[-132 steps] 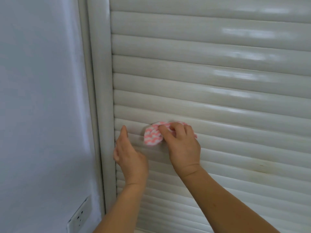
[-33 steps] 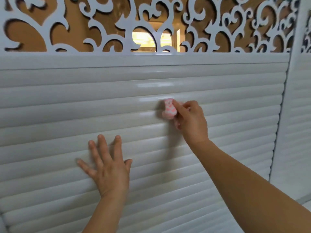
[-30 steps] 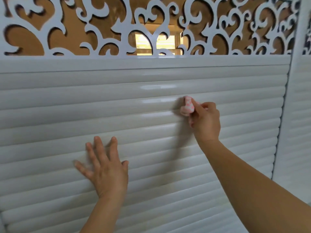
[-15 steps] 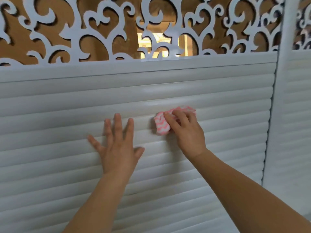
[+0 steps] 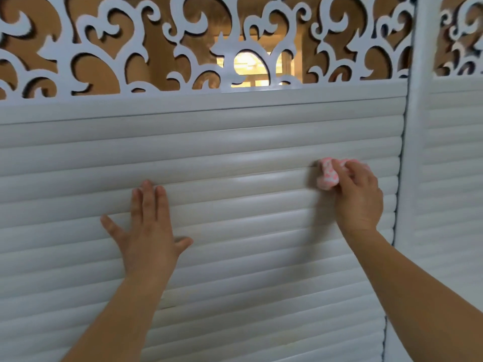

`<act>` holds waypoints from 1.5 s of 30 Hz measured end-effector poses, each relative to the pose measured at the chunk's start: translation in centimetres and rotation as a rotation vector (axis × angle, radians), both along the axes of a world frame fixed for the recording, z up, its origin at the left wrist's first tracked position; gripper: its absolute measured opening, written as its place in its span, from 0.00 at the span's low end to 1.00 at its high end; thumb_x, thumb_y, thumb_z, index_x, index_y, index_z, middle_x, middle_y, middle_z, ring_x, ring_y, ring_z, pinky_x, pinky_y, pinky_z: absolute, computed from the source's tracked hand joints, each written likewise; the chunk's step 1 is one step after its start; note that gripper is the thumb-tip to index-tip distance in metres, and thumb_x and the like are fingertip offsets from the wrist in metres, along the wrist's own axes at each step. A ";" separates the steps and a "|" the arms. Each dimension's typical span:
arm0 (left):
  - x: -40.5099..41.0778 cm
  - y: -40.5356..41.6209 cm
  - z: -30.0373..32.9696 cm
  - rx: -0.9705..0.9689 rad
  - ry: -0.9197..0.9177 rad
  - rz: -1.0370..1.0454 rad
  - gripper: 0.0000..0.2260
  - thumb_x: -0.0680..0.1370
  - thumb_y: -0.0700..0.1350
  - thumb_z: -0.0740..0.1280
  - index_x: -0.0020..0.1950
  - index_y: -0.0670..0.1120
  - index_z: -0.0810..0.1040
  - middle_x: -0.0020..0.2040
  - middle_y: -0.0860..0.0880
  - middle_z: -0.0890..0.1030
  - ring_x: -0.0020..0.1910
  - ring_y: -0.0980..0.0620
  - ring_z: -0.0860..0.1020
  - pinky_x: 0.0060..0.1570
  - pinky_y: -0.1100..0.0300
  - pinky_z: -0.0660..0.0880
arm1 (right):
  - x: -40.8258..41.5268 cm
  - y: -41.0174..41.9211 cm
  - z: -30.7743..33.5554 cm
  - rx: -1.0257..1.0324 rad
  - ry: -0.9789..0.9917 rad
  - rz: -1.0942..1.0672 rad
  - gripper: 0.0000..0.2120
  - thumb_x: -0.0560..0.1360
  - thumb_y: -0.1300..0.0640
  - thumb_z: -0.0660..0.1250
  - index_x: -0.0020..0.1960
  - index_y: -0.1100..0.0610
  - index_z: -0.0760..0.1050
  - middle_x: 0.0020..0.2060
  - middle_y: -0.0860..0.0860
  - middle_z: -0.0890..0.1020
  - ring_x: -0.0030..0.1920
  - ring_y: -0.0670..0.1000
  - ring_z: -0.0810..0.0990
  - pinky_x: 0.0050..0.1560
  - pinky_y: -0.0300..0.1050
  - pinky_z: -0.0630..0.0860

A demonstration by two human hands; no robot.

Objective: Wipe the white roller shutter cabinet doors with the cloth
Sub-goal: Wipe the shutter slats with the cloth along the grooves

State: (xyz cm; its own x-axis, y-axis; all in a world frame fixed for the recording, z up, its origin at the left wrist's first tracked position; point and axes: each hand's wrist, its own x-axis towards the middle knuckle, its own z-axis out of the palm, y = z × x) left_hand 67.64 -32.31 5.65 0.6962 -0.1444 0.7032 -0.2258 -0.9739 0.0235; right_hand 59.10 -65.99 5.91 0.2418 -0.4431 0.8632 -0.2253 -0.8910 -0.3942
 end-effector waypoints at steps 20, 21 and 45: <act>1.2 -0.1 -1.3 0.033 -0.162 0.002 0.54 0.54 0.58 0.79 0.73 0.38 0.62 0.73 0.39 0.61 0.71 0.42 0.60 0.56 0.22 0.51 | 4.0 6.2 2.8 -0.409 0.040 0.100 0.26 0.71 0.63 0.52 0.68 0.52 0.66 0.67 0.61 0.72 0.64 0.69 0.71 0.56 0.63 0.74; 1.3 -0.1 -1.3 0.030 -0.178 -0.007 0.54 0.53 0.57 0.80 0.72 0.38 0.62 0.73 0.38 0.62 0.71 0.41 0.61 0.55 0.22 0.52 | 3.3 5.2 3.2 -0.269 0.033 0.096 0.27 0.73 0.63 0.50 0.71 0.51 0.65 0.70 0.60 0.68 0.68 0.68 0.67 0.57 0.62 0.74; 2.3 0.1 -1.8 0.010 -0.275 -0.062 0.54 0.53 0.56 0.79 0.72 0.38 0.60 0.71 0.36 0.63 0.70 0.41 0.60 0.55 0.21 0.48 | 1.5 0.3 9.1 0.061 0.064 -0.079 0.27 0.80 0.57 0.51 0.76 0.40 0.51 0.77 0.48 0.51 0.76 0.57 0.48 0.73 0.61 0.47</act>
State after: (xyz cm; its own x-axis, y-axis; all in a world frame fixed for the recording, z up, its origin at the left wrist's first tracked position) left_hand 69.93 -32.17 3.85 0.4691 -0.1885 0.8628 -0.2813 -0.9580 -0.0564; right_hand 60.58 -65.65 15.00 0.2574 -0.5140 0.8182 -0.3205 -0.8443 -0.4295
